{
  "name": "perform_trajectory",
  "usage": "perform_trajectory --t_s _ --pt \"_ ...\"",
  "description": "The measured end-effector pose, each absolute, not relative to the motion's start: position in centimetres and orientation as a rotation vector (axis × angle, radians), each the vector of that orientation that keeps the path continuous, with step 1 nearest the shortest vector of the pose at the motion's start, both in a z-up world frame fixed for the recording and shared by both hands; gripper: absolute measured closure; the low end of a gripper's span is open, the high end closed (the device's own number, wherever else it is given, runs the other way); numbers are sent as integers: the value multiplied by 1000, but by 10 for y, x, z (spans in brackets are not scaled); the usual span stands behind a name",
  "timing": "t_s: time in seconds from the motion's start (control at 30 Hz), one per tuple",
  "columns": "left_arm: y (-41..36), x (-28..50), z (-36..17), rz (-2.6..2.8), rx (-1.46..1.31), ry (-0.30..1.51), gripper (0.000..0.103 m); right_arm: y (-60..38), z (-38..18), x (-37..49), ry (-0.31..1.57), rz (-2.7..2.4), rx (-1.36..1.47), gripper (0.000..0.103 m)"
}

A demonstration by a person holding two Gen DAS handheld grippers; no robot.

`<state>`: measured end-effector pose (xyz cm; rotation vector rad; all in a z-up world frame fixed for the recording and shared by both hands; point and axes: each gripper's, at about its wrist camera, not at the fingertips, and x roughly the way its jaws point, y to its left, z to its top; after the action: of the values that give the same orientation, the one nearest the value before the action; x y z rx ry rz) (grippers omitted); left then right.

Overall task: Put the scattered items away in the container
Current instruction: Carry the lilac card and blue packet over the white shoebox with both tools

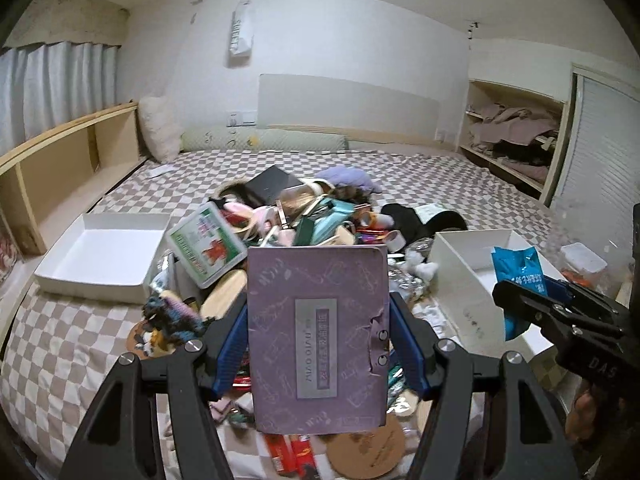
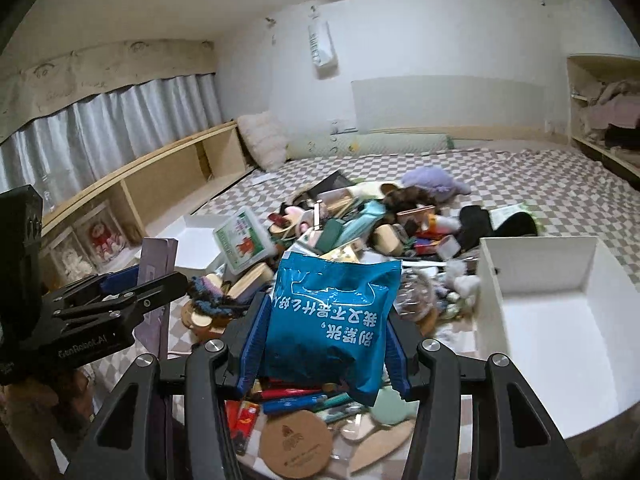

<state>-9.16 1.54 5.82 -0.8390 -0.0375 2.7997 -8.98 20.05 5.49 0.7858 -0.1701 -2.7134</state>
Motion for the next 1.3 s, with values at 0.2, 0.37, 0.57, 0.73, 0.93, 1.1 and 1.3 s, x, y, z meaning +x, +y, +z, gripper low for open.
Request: perform_trajectory --t_s 0.2,0.37,0.57,0.73,0.93,1.1,1.3 --pt "53 -100 65 2747 -818 8 38 238 61 -83 -198 -2787 773 50" --pt "87 -105 72 2704 -788 35 37 272 64 -79 -237 -2842 769 50" --pt "133 -112 77 2645 -763 81 37 309 63 -77 -267 -2902 780 50" --pt "167 -119 77 2598 -755 92 37 334 60 -78 -287 -2937 793 50" --pt "201 -126 75 2551 -750 87 37 364 54 -77 -321 -2976 813 50" --pt "225 -131 70 2512 -752 70 37 385 48 -77 -340 -3003 832 50" --pt "251 -136 57 2465 -771 41 37 408 36 -80 -354 -3026 863 50"
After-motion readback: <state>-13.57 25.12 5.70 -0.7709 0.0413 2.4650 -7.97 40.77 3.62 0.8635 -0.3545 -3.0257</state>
